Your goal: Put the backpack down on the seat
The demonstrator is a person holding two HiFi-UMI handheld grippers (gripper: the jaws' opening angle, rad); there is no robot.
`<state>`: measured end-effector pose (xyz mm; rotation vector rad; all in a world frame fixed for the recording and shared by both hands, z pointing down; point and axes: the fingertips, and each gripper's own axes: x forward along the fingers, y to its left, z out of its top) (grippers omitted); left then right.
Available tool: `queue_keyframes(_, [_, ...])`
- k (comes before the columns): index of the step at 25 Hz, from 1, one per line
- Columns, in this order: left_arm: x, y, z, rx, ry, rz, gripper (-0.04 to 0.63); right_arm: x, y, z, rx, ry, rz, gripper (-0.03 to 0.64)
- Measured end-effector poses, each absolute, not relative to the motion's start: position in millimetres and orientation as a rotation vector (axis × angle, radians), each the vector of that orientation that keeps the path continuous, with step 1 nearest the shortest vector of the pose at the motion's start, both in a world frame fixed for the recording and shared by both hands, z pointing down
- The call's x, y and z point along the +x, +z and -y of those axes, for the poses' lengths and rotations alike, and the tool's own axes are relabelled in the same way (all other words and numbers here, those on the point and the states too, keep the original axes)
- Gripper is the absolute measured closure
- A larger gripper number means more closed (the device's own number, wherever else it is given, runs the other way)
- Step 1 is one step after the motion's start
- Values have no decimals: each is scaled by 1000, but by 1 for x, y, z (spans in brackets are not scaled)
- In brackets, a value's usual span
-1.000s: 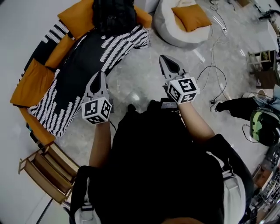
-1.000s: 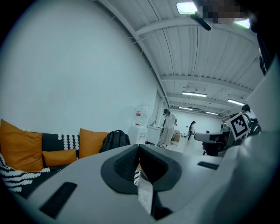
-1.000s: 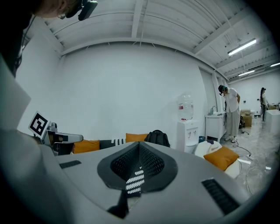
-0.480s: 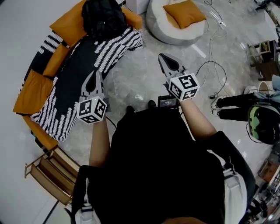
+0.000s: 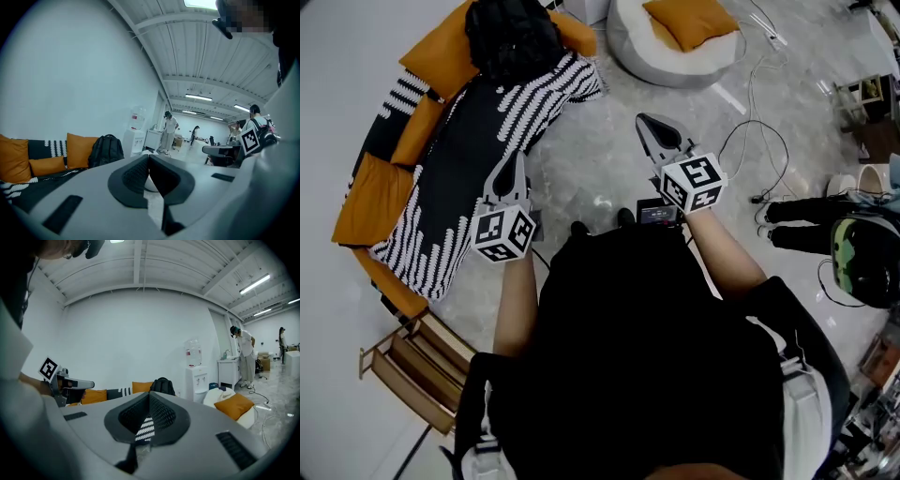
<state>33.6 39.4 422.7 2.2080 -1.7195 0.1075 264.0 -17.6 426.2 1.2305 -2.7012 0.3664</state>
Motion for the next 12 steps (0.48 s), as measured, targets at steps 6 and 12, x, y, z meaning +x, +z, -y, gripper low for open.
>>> queue_keyframes(6, [34,428,-41,2185,122,1705,580,259,432,19,1180,386,2708,586])
queue_keyframes(12, [48,436,-48,2169,125,1689,580,267,439,17,1152,411,2707,586])
